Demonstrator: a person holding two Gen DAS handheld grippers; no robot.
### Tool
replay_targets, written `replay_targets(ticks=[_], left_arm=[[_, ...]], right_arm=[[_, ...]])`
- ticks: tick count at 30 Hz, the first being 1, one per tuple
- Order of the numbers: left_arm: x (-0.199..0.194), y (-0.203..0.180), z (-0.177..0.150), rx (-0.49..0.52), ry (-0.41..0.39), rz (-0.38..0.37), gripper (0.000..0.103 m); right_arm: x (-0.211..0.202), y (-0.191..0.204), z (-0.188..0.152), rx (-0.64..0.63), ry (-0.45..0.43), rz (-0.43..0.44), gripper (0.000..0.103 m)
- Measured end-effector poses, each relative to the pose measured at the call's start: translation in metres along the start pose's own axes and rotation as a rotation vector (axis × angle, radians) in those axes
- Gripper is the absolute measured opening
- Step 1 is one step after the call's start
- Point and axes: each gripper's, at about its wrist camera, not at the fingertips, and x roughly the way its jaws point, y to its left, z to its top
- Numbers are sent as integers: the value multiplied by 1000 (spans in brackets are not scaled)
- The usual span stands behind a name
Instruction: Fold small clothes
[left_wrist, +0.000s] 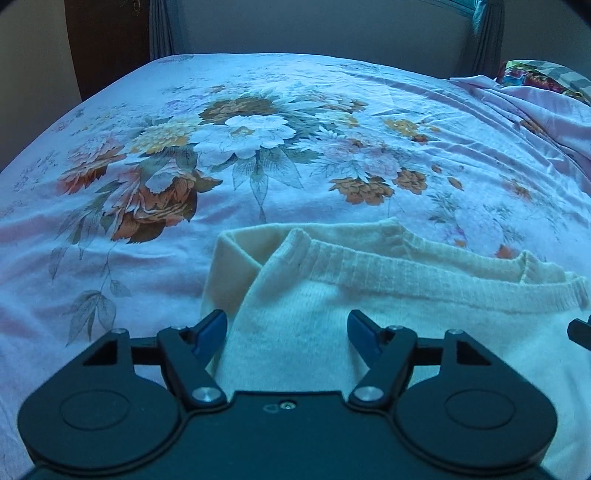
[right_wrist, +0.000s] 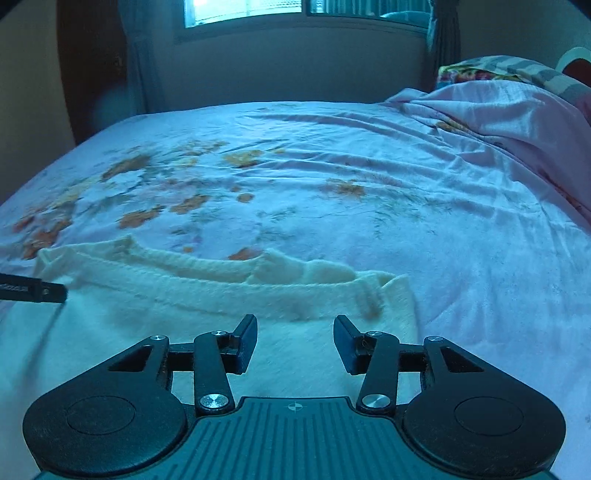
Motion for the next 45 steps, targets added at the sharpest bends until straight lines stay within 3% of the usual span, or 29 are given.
replay_targets(ticks=[6,12,16,20,24,27,28,35,39,43,45], left_arm=[[-41,12,-52,9,7,-9,71],[-58,20,-79,-7,32,-24,76],[-72,25,-81,-8,19,-23,73],[-72,28,-84,-9,35,-24,73],[-75,37,-90,-30,45,-39,73],[-76,40,-95,-15,36,-35,74],[-73,40,-97,-7,45,-29,76],[-72,54,-96,-79,77,-96,76],[-70,55,-97,-88,90,-98,78],[-69,49,-99,-61,78,-79,82],[-69,50,-98,-67,80,-85,83]], right_arm=[[-47,57,-45,-23,0,131,47],[-56,91,-87,-105,28,109,47],[-77,86,-81,-10,-27,140,47],[-62,89,-88,-47,67,106,47],[-76,81,-92,7,31,116,47],[-77,76,-96,-24,39,66,47],[-72,73,-100,-20,64,69,47],[-87,65,-98,76,15,111,47],[-80,71,-105,27,43,91,47],[-82,73,-110,31,39,105,58],[-82,75,-112,19,39,103,58]])
